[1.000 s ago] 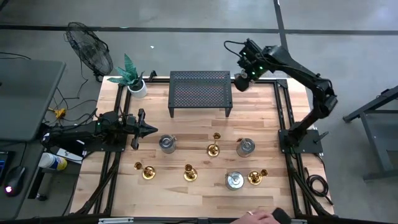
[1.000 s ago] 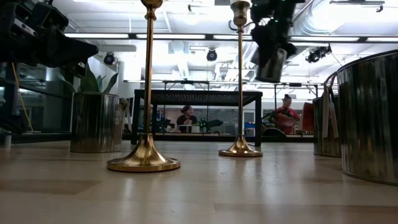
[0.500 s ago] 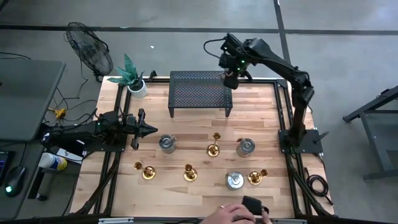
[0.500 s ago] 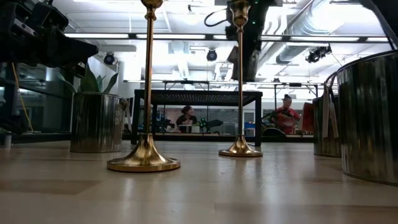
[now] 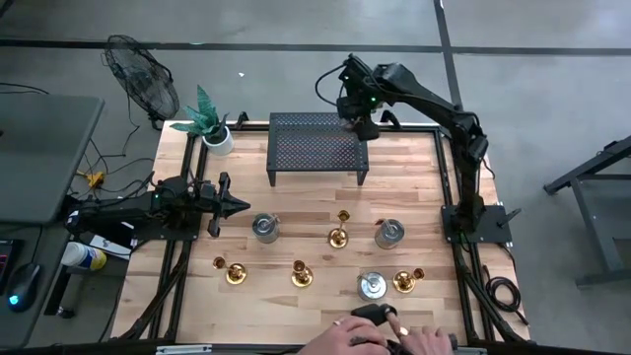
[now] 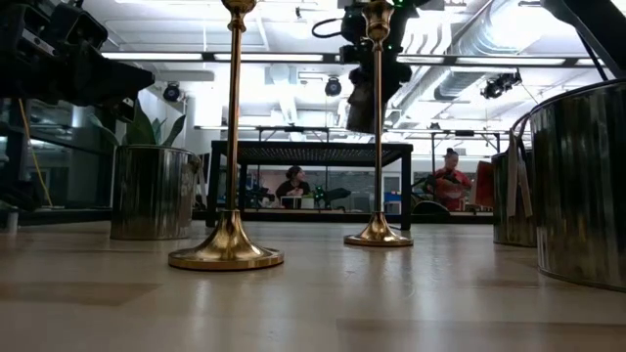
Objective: Pick & Place candle stick holders
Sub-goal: Put the brown scented candle on the shelf
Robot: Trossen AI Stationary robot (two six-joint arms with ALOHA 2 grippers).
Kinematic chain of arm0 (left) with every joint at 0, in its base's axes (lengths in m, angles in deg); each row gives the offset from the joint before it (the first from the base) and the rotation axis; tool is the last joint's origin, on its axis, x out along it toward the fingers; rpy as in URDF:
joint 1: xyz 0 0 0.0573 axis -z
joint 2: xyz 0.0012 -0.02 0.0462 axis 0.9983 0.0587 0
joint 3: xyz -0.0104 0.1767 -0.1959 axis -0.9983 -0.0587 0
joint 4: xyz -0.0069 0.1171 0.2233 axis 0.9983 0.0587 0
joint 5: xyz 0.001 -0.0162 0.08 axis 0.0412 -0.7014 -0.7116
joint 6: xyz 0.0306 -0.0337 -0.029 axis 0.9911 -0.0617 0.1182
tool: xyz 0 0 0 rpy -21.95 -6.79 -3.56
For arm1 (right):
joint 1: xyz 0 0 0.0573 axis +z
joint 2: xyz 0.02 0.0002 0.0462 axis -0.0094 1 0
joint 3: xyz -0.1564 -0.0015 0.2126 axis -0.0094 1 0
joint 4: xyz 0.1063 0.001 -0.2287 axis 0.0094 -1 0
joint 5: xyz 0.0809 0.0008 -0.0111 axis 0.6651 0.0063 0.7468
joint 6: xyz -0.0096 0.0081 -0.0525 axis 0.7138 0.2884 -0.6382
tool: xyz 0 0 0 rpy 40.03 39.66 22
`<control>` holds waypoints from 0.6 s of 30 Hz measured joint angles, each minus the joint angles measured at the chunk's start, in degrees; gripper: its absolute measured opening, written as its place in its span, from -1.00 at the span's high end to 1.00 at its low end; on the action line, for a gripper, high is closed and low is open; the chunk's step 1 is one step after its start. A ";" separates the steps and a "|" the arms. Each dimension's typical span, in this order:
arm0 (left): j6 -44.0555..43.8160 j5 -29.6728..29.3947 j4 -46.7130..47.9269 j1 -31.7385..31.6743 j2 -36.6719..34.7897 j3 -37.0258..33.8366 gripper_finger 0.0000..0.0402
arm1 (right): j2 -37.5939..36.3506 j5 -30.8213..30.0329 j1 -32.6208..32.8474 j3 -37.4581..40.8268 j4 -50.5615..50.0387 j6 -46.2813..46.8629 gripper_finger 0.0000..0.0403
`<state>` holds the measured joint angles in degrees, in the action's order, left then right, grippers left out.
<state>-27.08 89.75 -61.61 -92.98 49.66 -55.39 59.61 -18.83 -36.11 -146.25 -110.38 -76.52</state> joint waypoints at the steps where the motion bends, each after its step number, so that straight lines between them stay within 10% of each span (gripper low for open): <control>1: 0.00 0.02 -0.01 0.00 0.00 0.00 1.00 | 0.32 -0.23 -0.05 0.00 -0.01 -1.05 -0.74; 18: 0.00 0.00 -0.01 0.00 -0.01 0.00 1.00 | 2.13 0.02 -0.81 0.07 0.41 -11.78 -0.74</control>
<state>-27.08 89.75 -61.62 -92.98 49.65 -55.39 61.74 -18.81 -36.92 -146.18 -109.97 -88.30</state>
